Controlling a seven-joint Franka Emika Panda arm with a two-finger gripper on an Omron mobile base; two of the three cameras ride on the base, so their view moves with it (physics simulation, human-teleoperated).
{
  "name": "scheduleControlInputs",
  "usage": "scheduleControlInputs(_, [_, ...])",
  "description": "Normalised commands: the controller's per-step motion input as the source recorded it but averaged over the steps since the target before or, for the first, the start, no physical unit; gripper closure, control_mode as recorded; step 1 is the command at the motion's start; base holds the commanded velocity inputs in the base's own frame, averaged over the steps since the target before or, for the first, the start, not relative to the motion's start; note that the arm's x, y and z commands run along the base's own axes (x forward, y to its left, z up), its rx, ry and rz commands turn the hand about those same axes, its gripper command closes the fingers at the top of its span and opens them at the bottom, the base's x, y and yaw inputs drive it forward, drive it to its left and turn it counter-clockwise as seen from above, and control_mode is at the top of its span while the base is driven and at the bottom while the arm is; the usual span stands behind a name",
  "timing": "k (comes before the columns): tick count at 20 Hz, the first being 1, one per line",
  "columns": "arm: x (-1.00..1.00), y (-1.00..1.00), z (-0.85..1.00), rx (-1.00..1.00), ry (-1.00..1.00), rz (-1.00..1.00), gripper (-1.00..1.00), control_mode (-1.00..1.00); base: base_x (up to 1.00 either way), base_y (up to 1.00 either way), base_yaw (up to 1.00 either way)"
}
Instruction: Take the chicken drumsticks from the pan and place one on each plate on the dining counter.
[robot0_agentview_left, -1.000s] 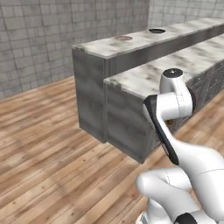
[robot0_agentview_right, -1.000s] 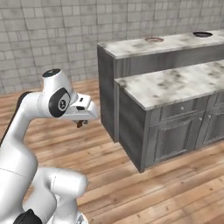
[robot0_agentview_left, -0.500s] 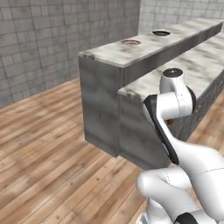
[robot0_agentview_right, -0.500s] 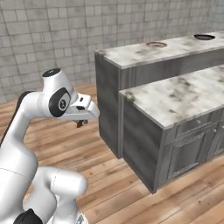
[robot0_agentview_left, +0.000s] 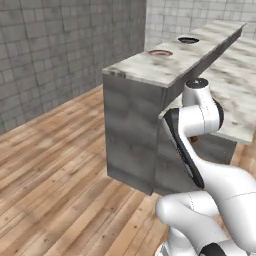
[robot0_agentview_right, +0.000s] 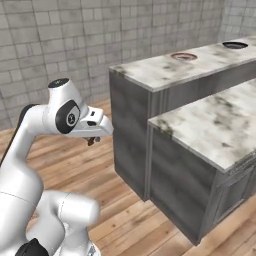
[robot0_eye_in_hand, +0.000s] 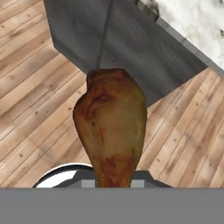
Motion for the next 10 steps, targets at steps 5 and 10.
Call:
scheduleControlInputs(5, [0.00, 0.00, 0.00, 0.00, 0.00, 0.00, 1.00, 1.00, 0.49, 0.95, -0.30])
scheduleControlInputs(10, [0.00, 0.00, 0.00, 0.00, 0.00, 0.00, 1.00, 1.00, 0.46, 0.95, -0.31])
